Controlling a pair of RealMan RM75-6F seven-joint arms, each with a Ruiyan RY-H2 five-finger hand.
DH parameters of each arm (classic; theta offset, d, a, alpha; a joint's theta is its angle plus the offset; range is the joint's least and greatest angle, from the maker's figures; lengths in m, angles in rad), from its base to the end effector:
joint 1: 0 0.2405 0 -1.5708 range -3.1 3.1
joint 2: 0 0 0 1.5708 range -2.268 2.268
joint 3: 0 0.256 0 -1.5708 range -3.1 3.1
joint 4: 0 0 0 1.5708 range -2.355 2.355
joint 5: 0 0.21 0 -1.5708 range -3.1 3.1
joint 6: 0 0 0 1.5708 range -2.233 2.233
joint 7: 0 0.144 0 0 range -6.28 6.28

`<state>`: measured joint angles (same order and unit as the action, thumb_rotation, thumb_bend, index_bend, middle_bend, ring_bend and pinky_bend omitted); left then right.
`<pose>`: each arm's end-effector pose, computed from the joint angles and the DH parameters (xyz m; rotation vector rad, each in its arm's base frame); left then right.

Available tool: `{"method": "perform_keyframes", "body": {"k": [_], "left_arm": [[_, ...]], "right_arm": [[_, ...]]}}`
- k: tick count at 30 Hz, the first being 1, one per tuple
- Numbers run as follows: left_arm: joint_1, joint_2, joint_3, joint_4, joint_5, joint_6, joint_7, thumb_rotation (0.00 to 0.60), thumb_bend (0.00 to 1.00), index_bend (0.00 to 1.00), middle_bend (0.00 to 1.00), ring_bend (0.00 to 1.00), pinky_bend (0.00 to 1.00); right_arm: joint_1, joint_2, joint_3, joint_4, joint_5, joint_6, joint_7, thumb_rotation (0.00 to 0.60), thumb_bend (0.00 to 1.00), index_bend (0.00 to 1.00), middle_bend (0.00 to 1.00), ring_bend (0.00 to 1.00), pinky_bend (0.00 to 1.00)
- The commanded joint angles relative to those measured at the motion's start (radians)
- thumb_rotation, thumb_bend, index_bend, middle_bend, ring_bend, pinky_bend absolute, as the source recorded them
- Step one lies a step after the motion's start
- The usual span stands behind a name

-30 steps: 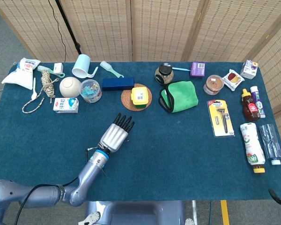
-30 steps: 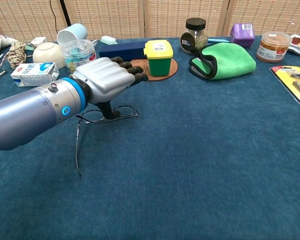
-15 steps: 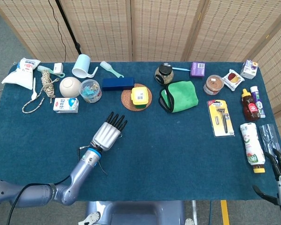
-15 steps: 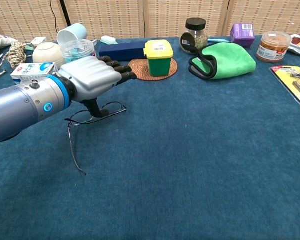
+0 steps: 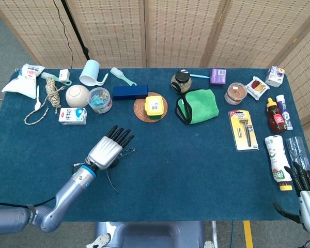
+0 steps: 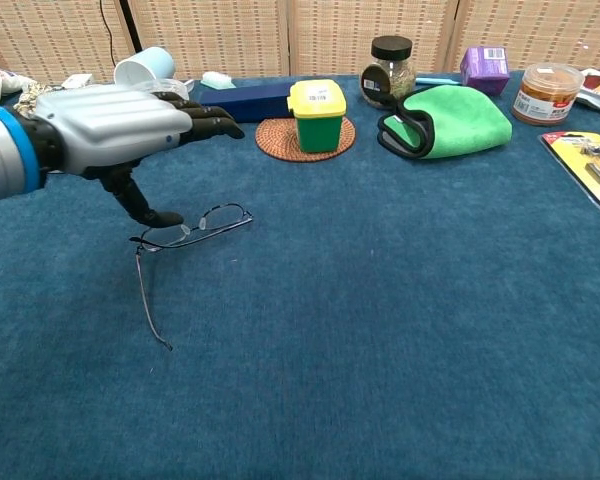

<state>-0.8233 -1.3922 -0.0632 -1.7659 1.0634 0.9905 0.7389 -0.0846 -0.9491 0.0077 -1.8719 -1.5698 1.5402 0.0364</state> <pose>-0.1162 0.3073 0.0032 -2.1168 -0.5728 -0.7266 -0.2865 -0.1217 0.1871 1.2916 -1.0630 0.9207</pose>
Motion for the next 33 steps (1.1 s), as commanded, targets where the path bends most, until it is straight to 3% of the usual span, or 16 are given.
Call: {"method": "perform_keyframes", "body": {"k": [1, 5, 10, 33], "left_arm": [[0.027, 0.122, 0.063, -0.071, 0.075, -0.053, -0.068, 0.489, 0.25, 0.0, 0.0, 0.0, 0.0], [0.04, 0.15, 0.11, -0.062, 0.105, -0.067, -0.054, 0.484, 0.23, 0.01, 0.0, 0.0, 0.0], [0.05, 0.126, 0.125, -0.023, 0.11, -0.061, -0.037, 0.483, 0.23, 0.06, 0.0, 0.0, 0.0], [0.04, 0.007, 0.115, 0.089, 0.029, -0.087, -0.005, 0.482, 0.23, 0.11, 0.0, 0.0, 0.0]], "right_arm": [[0.002, -0.001, 0.0, -0.002, 0.002, -0.002, -0.003, 0.6, 0.22, 0.1, 0.0, 0.0, 0.0], [0.004, -0.003, -0.001, -0.006, 0.006, -0.001, -0.009, 0.6, 0.22, 0.1, 0.0, 0.0, 0.0], [0.002, -0.004, -0.004, -0.011, 0.006, 0.005, -0.014, 0.6, 0.22, 0.1, 0.0, 0.0, 0.0], [-0.018, 0.004, -0.009, -0.01, 0.03, 0.035, -0.01, 0.6, 0.22, 0.09, 0.0, 0.0, 0.0]]}}
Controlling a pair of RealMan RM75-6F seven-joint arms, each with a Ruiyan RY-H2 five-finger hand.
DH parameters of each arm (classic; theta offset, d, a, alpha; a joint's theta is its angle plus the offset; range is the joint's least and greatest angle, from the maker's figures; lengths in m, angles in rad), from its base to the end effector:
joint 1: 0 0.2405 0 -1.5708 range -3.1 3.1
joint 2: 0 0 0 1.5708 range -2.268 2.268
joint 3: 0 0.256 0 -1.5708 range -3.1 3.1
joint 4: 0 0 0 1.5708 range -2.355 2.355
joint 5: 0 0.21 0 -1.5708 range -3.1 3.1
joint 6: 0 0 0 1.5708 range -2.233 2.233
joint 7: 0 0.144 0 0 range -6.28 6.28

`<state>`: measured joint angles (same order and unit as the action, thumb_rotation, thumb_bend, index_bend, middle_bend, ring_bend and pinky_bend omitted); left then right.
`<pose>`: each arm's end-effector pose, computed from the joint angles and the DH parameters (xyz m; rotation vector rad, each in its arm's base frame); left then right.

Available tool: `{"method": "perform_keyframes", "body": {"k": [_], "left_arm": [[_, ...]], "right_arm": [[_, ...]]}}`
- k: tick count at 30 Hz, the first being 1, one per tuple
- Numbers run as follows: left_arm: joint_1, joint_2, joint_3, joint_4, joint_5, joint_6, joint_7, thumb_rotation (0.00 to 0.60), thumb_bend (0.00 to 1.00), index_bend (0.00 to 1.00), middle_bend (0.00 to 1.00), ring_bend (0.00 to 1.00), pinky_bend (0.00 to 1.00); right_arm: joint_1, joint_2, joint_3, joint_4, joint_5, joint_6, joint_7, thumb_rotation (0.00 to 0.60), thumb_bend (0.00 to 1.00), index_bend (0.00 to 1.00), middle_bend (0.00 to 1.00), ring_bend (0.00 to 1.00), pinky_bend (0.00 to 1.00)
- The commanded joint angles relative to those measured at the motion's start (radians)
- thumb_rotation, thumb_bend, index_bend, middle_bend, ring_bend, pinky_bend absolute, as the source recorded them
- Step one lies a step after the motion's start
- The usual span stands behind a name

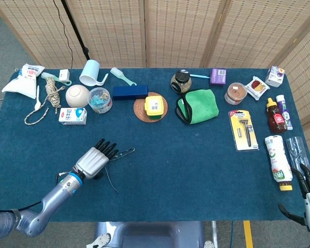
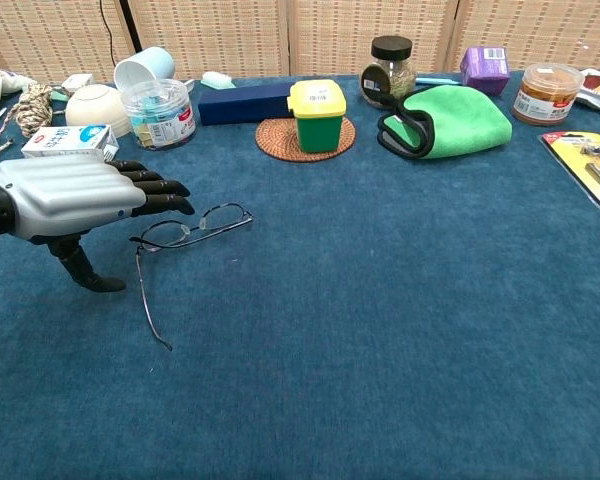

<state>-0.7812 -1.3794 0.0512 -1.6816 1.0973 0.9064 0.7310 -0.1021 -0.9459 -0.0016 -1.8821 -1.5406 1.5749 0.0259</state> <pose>-0.1727 0.2914 -0.0091 -2.2200 -0.5594 -0.5041 -0.2897 -0.1147 0.1922 1.2409 -1.0598 0.9000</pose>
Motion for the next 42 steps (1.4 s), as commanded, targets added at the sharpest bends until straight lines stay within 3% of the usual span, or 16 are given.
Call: {"method": "perform_keyframes", "body": {"k": [1, 13, 30, 42], "left_arm": [[-0.004, -0.01, -0.001, 0.008, -0.009, -0.005, 0.005, 0.481, 0.23, 0.11, 0.0, 0.0, 0.0], [-0.013, -0.05, -0.007, 0.042, -0.027, -0.002, 0.013, 0.478, 0.23, 0.12, 0.0, 0.0, 0.0], [-0.013, -0.094, -0.014, 0.092, -0.022, 0.01, -0.001, 0.476, 0.23, 0.29, 0.0, 0.0, 0.0], [-0.011, -0.087, -0.01, 0.092, -0.019, 0.007, -0.01, 0.486, 0.36, 0.42, 0.0, 0.0, 0.0]], "right_arm": [[-0.001, 0.001, 0.0, 0.0, 0.002, 0.001, 0.0, 0.6, 0.22, 0.09, 0.0, 0.0, 0.0], [-0.008, 0.006, -0.001, -0.001, 0.012, 0.009, 0.002, 0.6, 0.22, 0.09, 0.0, 0.0, 0.0], [-0.011, 0.011, -0.001, -0.01, 0.022, 0.008, -0.006, 0.6, 0.22, 0.1, 0.0, 0.0, 0.0], [-0.012, 0.012, -0.001, -0.01, 0.028, 0.007, -0.004, 0.6, 0.22, 0.1, 0.0, 0.0, 0.0]]}}
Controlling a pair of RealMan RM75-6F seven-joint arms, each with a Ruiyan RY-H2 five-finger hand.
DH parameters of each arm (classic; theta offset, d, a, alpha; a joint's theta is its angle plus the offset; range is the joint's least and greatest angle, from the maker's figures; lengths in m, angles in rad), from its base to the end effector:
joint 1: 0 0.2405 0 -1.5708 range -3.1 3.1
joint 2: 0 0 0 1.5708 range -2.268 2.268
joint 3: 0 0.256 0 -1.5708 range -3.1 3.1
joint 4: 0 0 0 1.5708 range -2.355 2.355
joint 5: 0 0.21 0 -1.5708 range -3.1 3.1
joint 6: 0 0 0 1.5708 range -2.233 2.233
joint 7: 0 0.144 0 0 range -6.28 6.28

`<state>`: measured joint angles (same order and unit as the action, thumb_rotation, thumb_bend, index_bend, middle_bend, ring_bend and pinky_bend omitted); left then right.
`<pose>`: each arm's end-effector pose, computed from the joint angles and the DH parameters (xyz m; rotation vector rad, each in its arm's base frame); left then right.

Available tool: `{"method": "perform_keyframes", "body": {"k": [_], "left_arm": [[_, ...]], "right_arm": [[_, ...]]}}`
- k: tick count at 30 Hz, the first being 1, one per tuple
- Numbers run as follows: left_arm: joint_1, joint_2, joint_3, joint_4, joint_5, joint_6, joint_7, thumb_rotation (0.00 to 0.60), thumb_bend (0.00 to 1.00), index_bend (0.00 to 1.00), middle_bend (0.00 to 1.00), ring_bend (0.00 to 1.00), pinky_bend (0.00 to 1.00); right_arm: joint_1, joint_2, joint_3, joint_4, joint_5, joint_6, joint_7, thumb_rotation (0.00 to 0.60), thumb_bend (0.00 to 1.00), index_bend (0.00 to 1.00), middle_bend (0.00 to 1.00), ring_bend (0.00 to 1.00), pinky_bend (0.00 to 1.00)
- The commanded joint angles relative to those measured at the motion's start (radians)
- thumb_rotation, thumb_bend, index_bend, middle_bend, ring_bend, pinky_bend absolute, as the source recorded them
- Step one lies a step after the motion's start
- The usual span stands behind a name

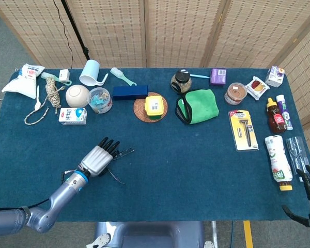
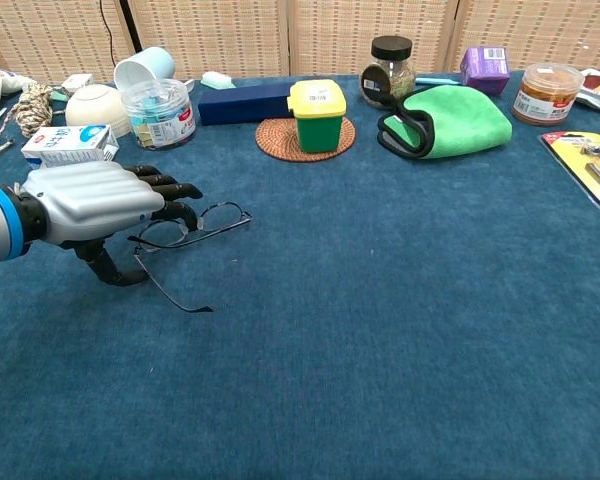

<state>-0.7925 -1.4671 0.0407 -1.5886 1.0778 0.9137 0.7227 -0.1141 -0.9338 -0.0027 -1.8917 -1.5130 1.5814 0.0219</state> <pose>-0.1719 0.3000 -0.0291 -2.1988 -0.5665 -0.5176 -0.2932 -0.1105 0.1969 1.2097 -1.0656 0.8714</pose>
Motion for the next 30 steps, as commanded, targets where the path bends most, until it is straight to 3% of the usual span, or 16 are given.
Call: {"method": "perform_keyframes", "body": {"k": [1, 13, 30], "left_arm": [[0.001, 0.002, 0.001, -0.002, 0.003, 0.0, -0.003, 0.487, 0.37, 0.43, 0.0, 0.0, 0.0], [0.009, 0.018, 0.014, -0.006, 0.029, 0.005, -0.008, 0.528, 0.41, 0.49, 0.0, 0.0, 0.0], [0.022, 0.035, 0.058, -0.101, 0.127, 0.057, 0.104, 0.599, 0.42, 0.55, 0.0, 0.0, 0.0]], "right_arm": [[-0.001, 0.001, 0.0, 0.0, 0.001, 0.001, 0.001, 0.6, 0.22, 0.1, 0.0, 0.0, 0.0], [-0.002, 0.004, -0.001, -0.005, -0.001, 0.002, 0.005, 0.6, 0.22, 0.1, 0.0, 0.0, 0.0], [-0.01, 0.002, -0.005, 0.009, -0.001, 0.008, 0.025, 0.6, 0.22, 0.1, 0.0, 0.0, 0.0]]}}
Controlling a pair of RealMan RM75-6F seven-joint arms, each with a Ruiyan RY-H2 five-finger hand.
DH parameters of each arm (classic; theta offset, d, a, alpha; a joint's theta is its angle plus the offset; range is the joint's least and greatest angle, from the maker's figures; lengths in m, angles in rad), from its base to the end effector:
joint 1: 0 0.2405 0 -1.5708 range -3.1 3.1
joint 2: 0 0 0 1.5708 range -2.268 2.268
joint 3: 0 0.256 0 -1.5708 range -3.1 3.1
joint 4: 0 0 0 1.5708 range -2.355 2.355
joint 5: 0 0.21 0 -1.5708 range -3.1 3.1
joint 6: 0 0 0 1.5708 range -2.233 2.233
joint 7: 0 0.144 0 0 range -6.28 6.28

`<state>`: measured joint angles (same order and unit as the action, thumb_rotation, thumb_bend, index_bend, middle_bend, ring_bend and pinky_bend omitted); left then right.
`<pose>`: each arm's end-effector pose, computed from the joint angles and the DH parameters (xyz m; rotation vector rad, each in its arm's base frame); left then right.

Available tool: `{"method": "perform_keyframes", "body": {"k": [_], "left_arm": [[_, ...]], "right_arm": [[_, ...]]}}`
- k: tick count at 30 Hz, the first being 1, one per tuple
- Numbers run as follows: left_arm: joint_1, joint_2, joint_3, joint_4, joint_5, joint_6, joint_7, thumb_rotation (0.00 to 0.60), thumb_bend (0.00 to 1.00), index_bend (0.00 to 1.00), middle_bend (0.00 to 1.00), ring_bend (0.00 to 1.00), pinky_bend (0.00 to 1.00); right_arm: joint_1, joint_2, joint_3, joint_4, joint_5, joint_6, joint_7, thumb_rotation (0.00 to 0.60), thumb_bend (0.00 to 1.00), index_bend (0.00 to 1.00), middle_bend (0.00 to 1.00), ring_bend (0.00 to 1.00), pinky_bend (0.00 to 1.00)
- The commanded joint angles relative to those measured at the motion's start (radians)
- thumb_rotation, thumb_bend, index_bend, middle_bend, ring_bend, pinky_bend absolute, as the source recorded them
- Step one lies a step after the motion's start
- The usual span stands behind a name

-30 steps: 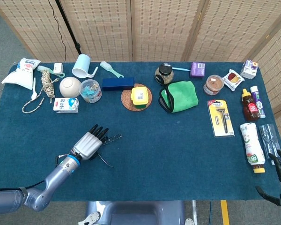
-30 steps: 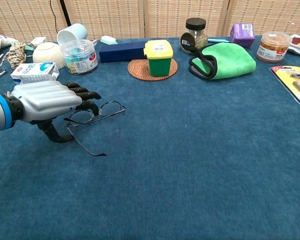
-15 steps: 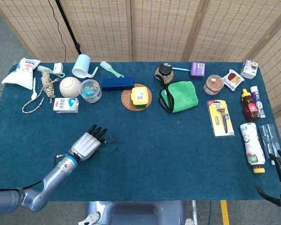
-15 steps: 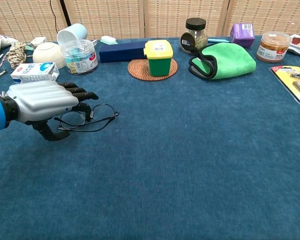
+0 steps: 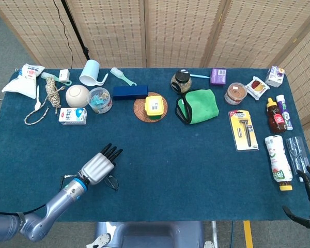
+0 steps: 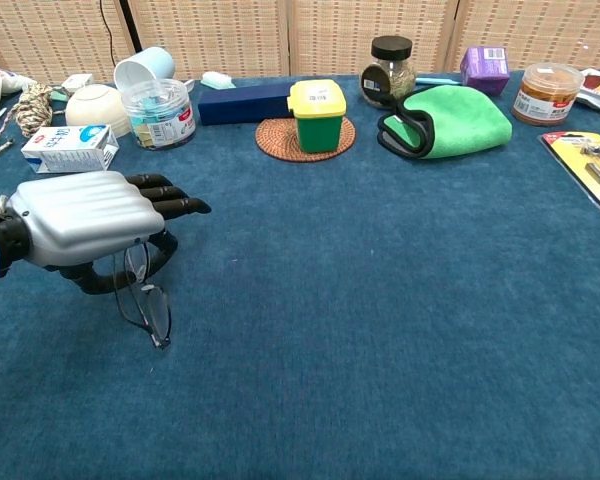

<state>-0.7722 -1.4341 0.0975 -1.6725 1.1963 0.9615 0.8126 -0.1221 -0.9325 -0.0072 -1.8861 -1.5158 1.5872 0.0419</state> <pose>-0.1646 0.2729 -0.0245 -2.2784 -0.3877 -0.5273 -0.2949 -0.1072 0.1978 1.1992 -1.0765 0.8772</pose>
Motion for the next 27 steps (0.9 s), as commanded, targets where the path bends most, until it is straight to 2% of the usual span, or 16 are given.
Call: {"method": "perform_keyframes", "body": {"k": [1, 4, 11, 17, 19, 24, 27], "left_arm": [[0.002, 0.002, -0.001, -0.02, 0.007, 0.011, 0.018, 0.6, 0.42, 0.55, 0.0, 0.0, 0.0], [0.001, 0.0, -0.009, -0.02, -0.004, 0.011, 0.028, 0.6, 0.42, 0.51, 0.0, 0.0, 0.0], [-0.003, -0.01, -0.029, -0.003, -0.034, 0.0, 0.022, 0.599, 0.42, 0.32, 0.0, 0.0, 0.0], [-0.01, -0.021, -0.052, 0.01, -0.059, -0.007, 0.011, 0.599, 0.42, 0.06, 0.0, 0.0, 0.0], [-0.011, -0.018, -0.058, 0.007, -0.061, -0.004, 0.005, 0.599, 0.42, 0.01, 0.0, 0.0, 0.0], [0.009, 0.013, -0.074, -0.042, -0.054, -0.002, -0.105, 0.599, 0.41, 0.0, 0.0, 0.0, 0.0], [0.028, 0.023, -0.071, -0.052, -0.01, 0.002, -0.196, 0.597, 0.41, 0.0, 0.0, 0.0, 0.0]], "right_arm": [[-0.003, 0.001, 0.0, 0.005, 0.002, 0.003, 0.007, 0.6, 0.22, 0.1, 0.0, 0.0, 0.0], [-0.005, 0.002, 0.0, 0.009, 0.003, 0.006, 0.014, 0.6, 0.22, 0.1, 0.0, 0.0, 0.0], [-0.009, 0.001, -0.001, 0.013, 0.003, 0.009, 0.02, 0.6, 0.22, 0.1, 0.0, 0.0, 0.0], [-0.01, -0.001, 0.0, 0.015, 0.004, 0.01, 0.022, 0.6, 0.22, 0.1, 0.0, 0.0, 0.0], [-0.01, -0.001, 0.001, 0.015, 0.004, 0.011, 0.022, 0.6, 0.22, 0.1, 0.0, 0.0, 0.0], [-0.007, -0.004, 0.001, 0.017, 0.005, 0.004, 0.022, 0.6, 0.22, 0.1, 0.0, 0.0, 0.0], [-0.004, -0.006, 0.002, 0.018, 0.004, 0.0, 0.022, 0.6, 0.22, 0.1, 0.0, 0.0, 0.0]]}}
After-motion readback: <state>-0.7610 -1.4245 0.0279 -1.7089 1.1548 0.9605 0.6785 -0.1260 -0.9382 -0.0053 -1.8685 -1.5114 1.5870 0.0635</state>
